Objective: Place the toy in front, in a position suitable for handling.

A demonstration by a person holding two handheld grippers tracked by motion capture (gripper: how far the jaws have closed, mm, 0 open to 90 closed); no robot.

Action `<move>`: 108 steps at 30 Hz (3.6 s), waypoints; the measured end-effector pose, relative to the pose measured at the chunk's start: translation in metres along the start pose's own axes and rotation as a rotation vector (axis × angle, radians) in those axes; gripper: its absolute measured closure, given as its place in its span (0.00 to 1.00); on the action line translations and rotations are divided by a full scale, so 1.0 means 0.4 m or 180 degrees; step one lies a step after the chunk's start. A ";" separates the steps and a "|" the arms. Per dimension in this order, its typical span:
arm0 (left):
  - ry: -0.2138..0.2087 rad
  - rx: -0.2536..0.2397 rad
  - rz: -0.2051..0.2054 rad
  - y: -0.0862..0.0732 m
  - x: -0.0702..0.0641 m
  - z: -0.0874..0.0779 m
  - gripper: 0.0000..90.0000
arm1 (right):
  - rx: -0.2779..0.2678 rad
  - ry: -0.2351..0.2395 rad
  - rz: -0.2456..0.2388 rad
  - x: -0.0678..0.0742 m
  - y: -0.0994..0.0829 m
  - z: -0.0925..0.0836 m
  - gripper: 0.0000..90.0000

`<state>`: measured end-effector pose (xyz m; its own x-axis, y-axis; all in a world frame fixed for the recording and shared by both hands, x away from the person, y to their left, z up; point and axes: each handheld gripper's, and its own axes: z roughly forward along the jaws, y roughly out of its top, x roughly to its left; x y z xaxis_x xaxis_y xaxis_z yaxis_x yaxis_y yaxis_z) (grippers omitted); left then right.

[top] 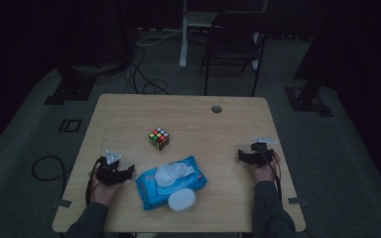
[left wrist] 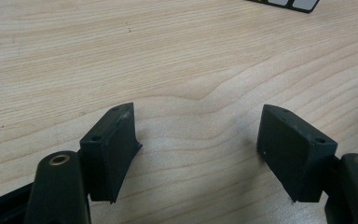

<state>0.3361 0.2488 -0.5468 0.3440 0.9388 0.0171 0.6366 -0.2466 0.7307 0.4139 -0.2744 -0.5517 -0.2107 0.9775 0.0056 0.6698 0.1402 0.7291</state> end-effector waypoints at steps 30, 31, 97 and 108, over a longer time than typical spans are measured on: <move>-0.0526 -0.0071 -0.0031 0.022 -0.037 -0.055 0.44 | -0.0007 0.0148 -0.0099 0.011 0.003 -0.022 0.38; -0.0540 -0.0078 -0.0018 0.025 -0.041 -0.057 0.43 | -0.0016 0.0143 -0.0111 0.013 0.004 -0.025 0.38; -0.1191 -0.0341 0.0925 -0.043 -0.300 -0.210 0.34 | -0.0364 0.0355 -0.0382 0.090 0.031 -0.116 0.36; -0.0880 -0.0295 0.1085 -0.054 -0.317 -0.203 0.42 | -0.0393 0.0390 -0.0399 0.093 0.034 -0.122 0.36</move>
<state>0.2227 0.1545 -0.5094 0.7030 0.7050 0.0935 0.3948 -0.4962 0.7732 0.3803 -0.2437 -0.5082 -0.3770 0.9261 -0.0128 0.5421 0.2319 0.8077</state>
